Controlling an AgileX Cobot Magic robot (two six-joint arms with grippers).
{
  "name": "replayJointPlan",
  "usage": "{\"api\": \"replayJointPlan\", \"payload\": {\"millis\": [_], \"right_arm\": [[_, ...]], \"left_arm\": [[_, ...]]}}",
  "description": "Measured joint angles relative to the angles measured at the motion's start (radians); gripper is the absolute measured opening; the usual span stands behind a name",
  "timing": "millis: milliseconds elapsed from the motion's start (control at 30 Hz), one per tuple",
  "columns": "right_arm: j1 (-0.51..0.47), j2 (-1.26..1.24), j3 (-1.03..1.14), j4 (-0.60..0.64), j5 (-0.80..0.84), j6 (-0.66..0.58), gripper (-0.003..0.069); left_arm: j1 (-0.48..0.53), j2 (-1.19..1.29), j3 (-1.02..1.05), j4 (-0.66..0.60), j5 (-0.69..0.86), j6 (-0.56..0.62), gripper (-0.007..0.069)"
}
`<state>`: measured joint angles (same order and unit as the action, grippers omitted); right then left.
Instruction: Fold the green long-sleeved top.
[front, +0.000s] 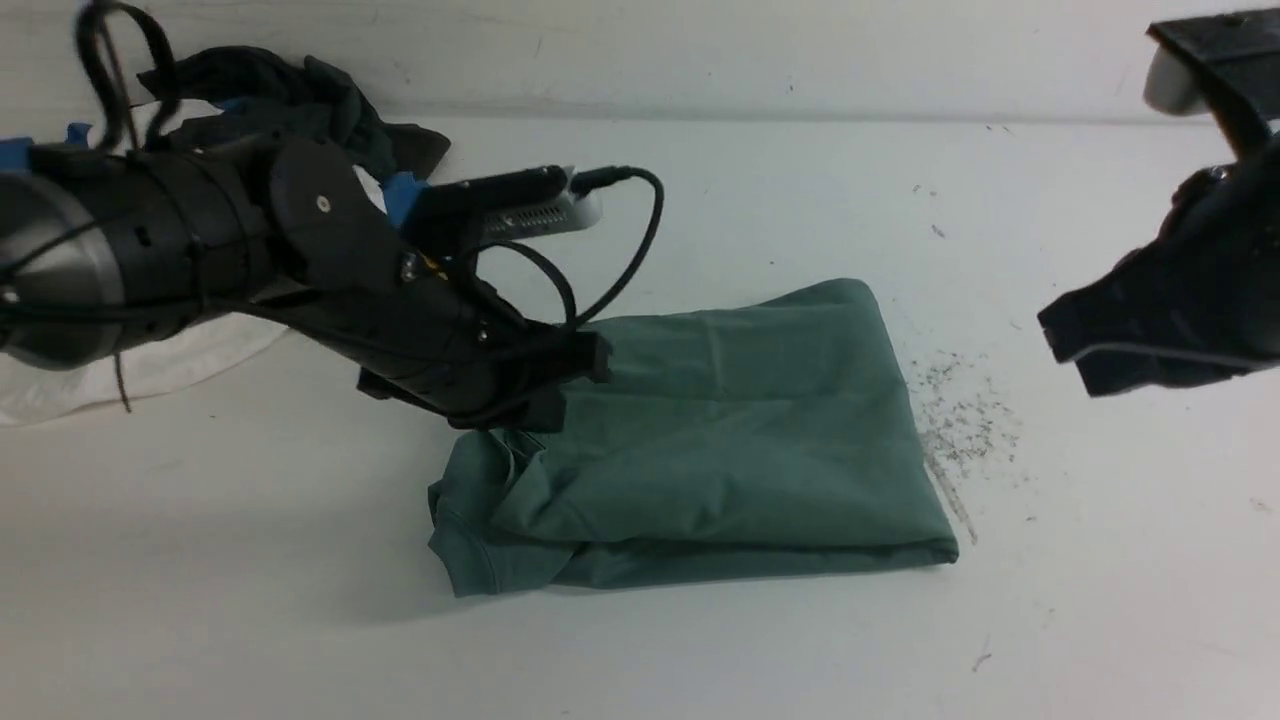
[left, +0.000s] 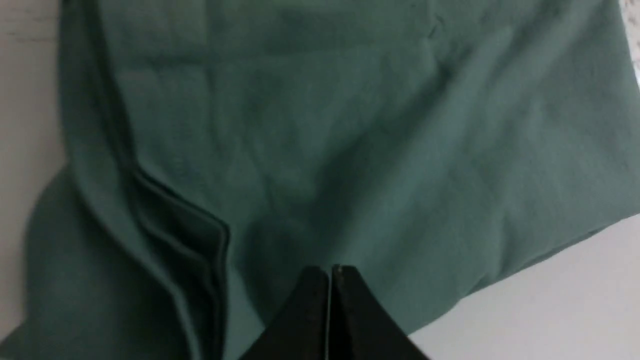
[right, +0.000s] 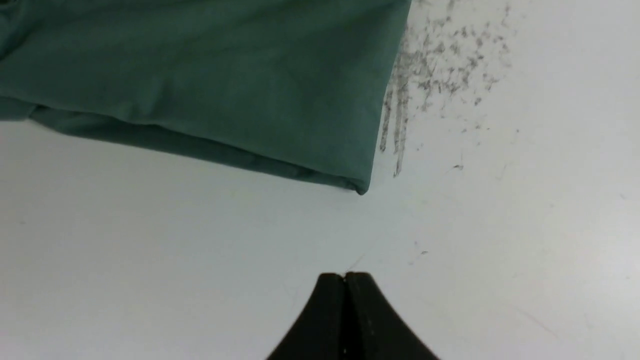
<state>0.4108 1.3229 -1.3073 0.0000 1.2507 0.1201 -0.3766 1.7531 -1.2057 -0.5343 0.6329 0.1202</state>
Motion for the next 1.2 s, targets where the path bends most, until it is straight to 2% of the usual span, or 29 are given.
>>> {"api": "replayJointPlan", "payload": {"millis": [167, 233, 367, 433, 467, 500, 533, 633, 767, 1033, 1200], "right_arm": [[0.000, 0.002, 0.010, 0.009, -0.017, 0.001, -0.0013], [0.000, 0.002, 0.010, 0.009, -0.018, 0.001, -0.0013], [0.000, 0.002, 0.010, 0.010, -0.019, 0.001, -0.0013], [0.000, 0.002, 0.010, 0.010, -0.011, 0.001, -0.0013], [0.000, 0.002, 0.010, 0.010, -0.010, 0.001, -0.0013], [0.000, 0.002, 0.010, 0.008, -0.006, 0.001, -0.0013], [0.000, 0.002, 0.010, 0.008, -0.005, 0.001, -0.0013], [0.000, 0.002, 0.010, -0.014, -0.003, 0.001, -0.0013], [0.000, 0.002, 0.010, -0.042, -0.002, 0.001, -0.0013], [0.000, -0.127, 0.010, -0.092, 0.001, 0.005, -0.0013], [0.000, -0.362, 0.055, -0.096, 0.004, 0.031, -0.0013]], "left_arm": [[-0.007, 0.107, -0.027, -0.108, 0.000, 0.154, -0.0004], [-0.005, 0.131, -0.030, -0.094, 0.014, 0.163, -0.0004], [0.001, 0.142, -0.030, 0.017, 0.055, 0.113, -0.0004], [0.005, 0.120, -0.030, 0.182, 0.096, -0.017, -0.0004], [0.005, 0.120, -0.030, 0.182, 0.096, -0.017, -0.0004], [0.005, 0.096, -0.029, 0.300, 0.129, -0.138, -0.0004], [0.005, 0.090, -0.029, 0.328, 0.133, -0.151, -0.0004], [0.005, 0.041, -0.006, 0.548, 0.207, -0.350, -0.0004], [0.005, -0.009, 0.017, 0.686, 0.288, -0.474, -0.0004], [0.005, -0.166, 0.022, 0.683, 0.394, -0.398, -0.0004], [0.005, -0.278, 0.022, 0.672, 0.413, -0.359, -0.0003]]}}
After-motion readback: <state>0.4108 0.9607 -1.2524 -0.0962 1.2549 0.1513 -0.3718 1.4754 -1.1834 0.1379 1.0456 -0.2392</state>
